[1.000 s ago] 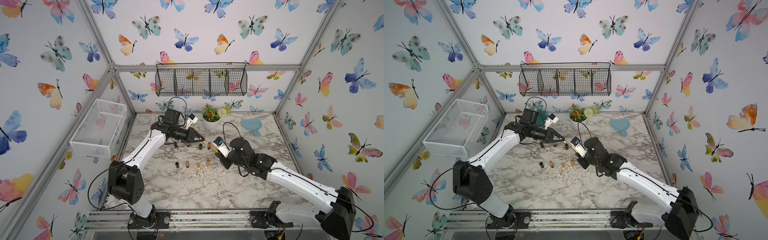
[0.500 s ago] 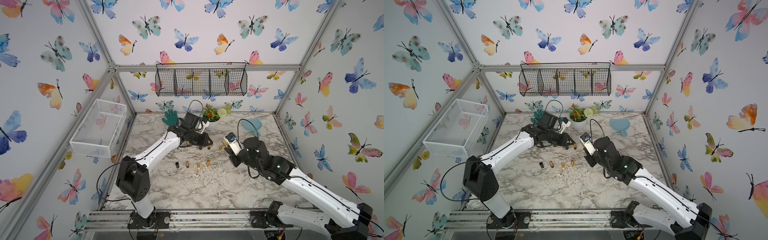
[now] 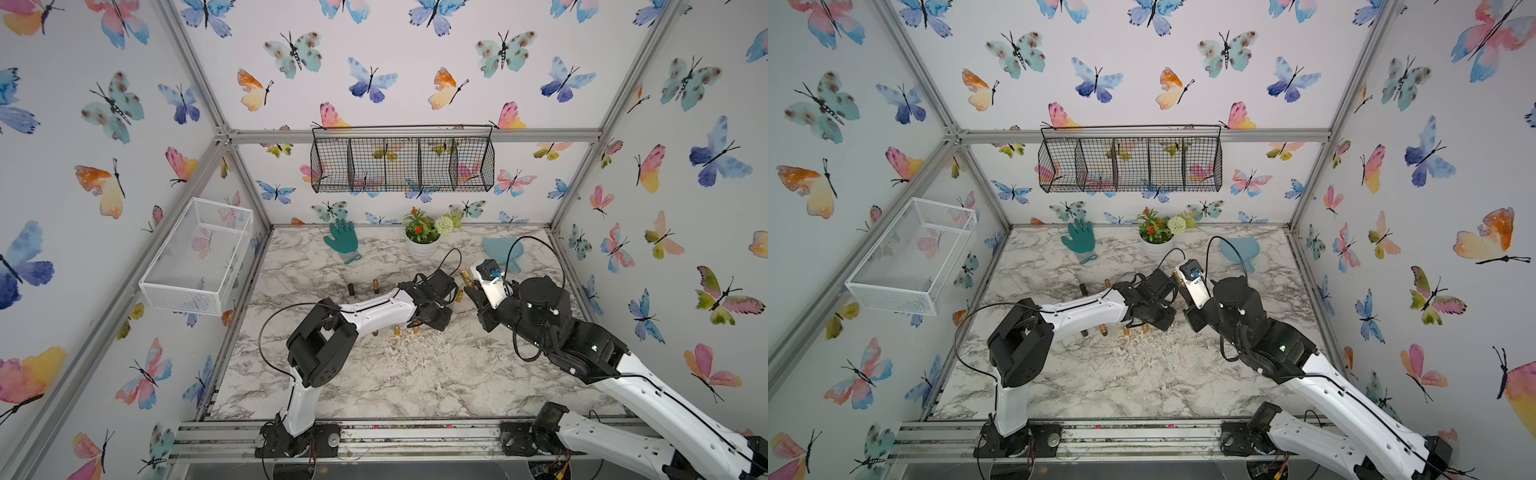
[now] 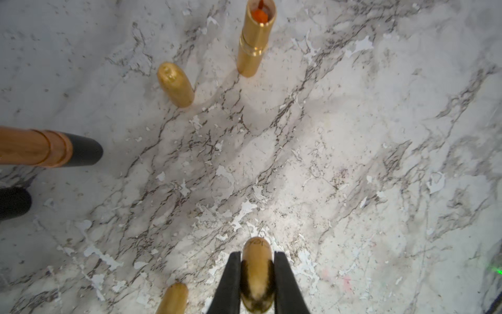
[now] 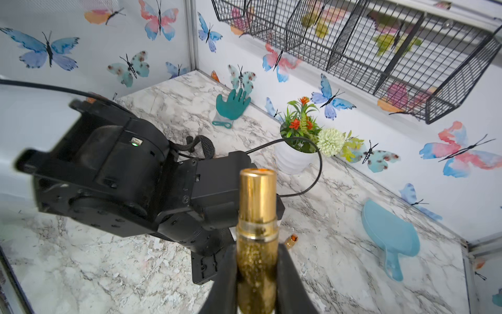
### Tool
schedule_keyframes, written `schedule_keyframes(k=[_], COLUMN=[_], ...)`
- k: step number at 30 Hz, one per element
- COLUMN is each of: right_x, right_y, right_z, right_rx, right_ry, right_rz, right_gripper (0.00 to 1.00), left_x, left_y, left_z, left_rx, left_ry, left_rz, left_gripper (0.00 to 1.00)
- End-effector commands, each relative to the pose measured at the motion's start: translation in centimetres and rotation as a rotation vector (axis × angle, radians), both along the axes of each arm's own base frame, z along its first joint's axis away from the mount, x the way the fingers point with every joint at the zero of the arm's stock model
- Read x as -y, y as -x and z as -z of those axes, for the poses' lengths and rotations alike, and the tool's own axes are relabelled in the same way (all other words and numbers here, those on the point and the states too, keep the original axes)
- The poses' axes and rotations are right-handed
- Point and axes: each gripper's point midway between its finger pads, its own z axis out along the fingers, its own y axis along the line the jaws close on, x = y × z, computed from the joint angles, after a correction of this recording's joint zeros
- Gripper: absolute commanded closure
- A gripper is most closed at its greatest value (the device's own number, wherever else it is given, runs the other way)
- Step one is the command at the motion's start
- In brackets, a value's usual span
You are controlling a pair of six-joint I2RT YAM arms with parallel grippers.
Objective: Open the lipstick cap
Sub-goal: Place the cover at the center of the board.
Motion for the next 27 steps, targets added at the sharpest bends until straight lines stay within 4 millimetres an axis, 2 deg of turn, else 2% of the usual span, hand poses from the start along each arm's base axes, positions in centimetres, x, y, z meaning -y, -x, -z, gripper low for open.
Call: schedule_keyframes(k=[1, 4, 11, 16, 19, 22, 27], right_x=[0.5, 0.4, 0.3, 0.1, 0.0, 0.0, -0.1], right_y=[-0.2, -0.2, -0.4, -0.6, -0.6, -0.6, -0.6], right_z=[0.1, 0.1, 1.2, 1.3, 1.3, 1.4, 1.5], right_rx=[0.008, 0.009, -0.007, -0.013, -0.013, -0.014, -0.022], right_ry=[-0.013, -0.014, 0.003, 0.009, 0.009, 0.006, -0.001], right_rz=[0.029, 0.030, 0.034, 0.032, 0.031, 0.032, 0.032], right_gripper=[0.96, 0.96, 0.96, 0.96, 0.96, 0.96, 0.95], left_x=[0.1, 0.0, -0.4, 0.0, 0.6, 1.9, 2.7], left_y=[-0.3, 0.0, 0.3, 0.6, 0.4, 0.1, -0.7], left_z=[2.1, 3.4, 4.5, 4.4, 2.8, -0.1, -5.1], left_rx=[0.037, 0.035, 0.047, 0.048, 0.054, 0.062, 0.058], left_ry=[-0.071, -0.107, -0.160, -0.161, -0.131, -0.072, 0.022], left_rz=[0.013, 0.023, 0.032, 0.045, 0.048, 0.062, 0.065], left_gripper=[0.99, 0.99, 0.91, 0.72, 0.65, 0.57, 0.54])
